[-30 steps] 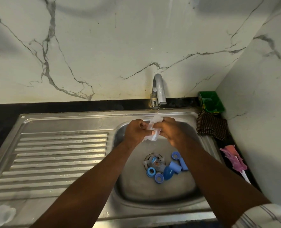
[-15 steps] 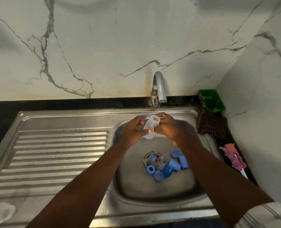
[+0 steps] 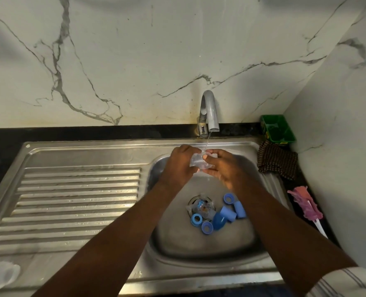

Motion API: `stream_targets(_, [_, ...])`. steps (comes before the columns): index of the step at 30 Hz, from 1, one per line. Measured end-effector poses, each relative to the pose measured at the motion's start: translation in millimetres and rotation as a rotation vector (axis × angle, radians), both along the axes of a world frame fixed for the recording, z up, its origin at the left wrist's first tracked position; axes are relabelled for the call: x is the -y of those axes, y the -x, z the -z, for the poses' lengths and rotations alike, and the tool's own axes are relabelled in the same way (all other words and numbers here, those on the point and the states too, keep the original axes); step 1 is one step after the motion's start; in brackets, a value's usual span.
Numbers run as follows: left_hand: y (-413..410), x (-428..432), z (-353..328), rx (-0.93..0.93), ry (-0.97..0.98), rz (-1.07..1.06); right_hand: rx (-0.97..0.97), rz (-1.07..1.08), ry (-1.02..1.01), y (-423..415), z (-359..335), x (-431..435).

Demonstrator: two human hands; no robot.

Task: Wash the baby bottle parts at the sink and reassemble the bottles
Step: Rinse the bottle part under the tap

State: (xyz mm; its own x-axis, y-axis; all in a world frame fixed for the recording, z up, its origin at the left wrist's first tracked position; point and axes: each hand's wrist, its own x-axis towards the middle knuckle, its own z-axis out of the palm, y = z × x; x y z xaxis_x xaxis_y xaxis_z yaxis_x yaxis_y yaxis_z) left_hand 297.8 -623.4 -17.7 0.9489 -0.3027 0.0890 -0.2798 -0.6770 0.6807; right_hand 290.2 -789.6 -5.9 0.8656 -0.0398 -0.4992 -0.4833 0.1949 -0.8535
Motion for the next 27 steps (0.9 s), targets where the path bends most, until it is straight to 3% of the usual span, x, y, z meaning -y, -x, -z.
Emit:
stream_targets(9, [-2,9,-10,-0.344,0.283,-0.127,0.148,0.057,0.011,-1,-8,5])
stream_targets(12, [-5,9,-6,-0.544,0.323,-0.081,0.164,-0.119,0.441,7,-9,0])
stream_targets(14, [-7,5,-3,-0.635,0.275,-0.203,0.219,-0.206,0.700,8,-11,-5])
stream_targets(17, [-12,-10,11,-0.540,0.308,-0.305,0.336,-0.209,0.876,4,-26,-14])
stream_targets(21, [-15,-20,9,-0.531,0.320,-0.292,0.425,-0.003,0.827,0,-41,-21])
stream_targets(25, [-14,-20,13,-0.519,0.272,-0.302,0.355,-0.276,0.967,6,-27,-21])
stream_targets(27, [-15,-21,17,-0.530,0.284,-0.313,0.431,-0.072,0.931,10,-28,-19])
